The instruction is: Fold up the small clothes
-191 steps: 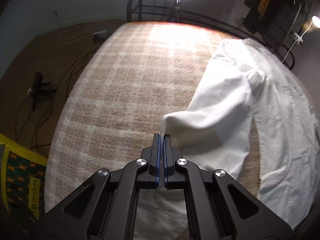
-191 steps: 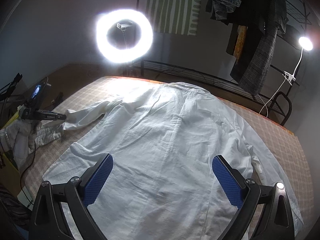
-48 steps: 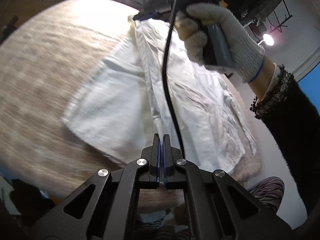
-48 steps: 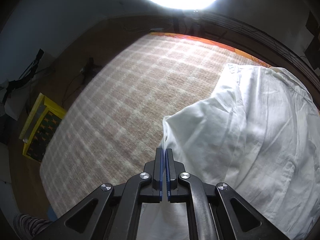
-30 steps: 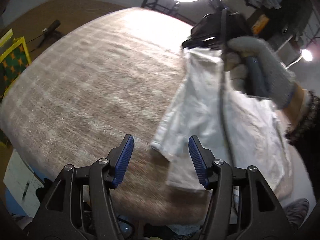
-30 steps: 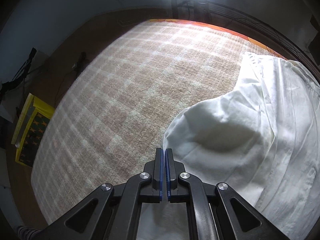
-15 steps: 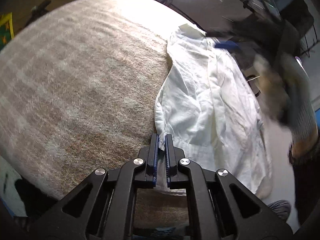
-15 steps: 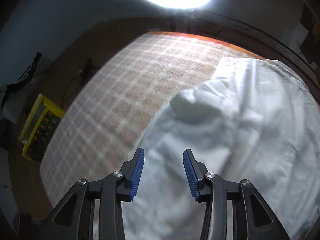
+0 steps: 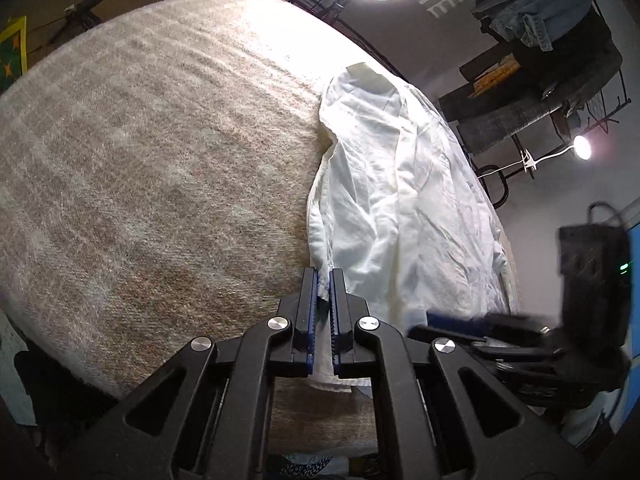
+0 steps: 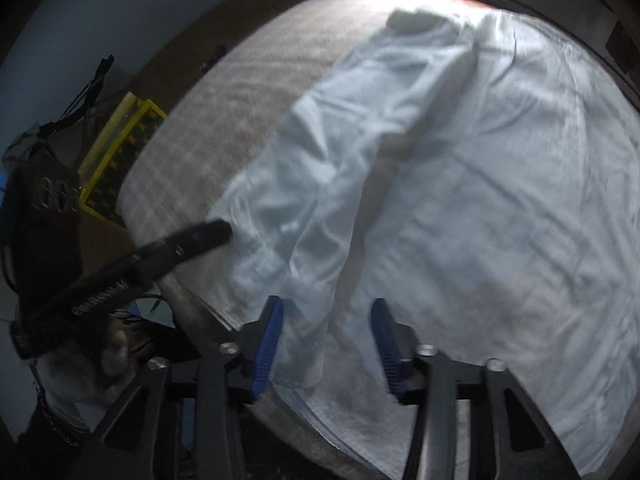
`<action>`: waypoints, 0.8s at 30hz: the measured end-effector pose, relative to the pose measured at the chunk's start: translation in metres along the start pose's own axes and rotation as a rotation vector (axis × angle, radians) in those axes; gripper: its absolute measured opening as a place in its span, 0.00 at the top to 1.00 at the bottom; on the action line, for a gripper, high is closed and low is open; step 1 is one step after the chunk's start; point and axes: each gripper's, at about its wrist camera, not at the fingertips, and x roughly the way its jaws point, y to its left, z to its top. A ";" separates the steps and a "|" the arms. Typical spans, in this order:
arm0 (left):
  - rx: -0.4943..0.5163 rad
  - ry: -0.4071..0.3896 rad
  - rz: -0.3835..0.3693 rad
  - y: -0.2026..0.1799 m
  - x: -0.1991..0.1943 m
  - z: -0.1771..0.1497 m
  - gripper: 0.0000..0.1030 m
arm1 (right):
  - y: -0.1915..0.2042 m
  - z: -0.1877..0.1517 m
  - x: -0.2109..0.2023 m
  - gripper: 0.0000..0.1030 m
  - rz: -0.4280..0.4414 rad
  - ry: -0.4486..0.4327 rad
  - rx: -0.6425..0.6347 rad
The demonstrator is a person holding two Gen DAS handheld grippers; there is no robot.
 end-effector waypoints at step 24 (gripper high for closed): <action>0.292 -0.061 -0.009 -0.082 -0.014 -0.017 0.97 | -0.066 0.009 -0.090 0.57 0.169 -0.310 0.119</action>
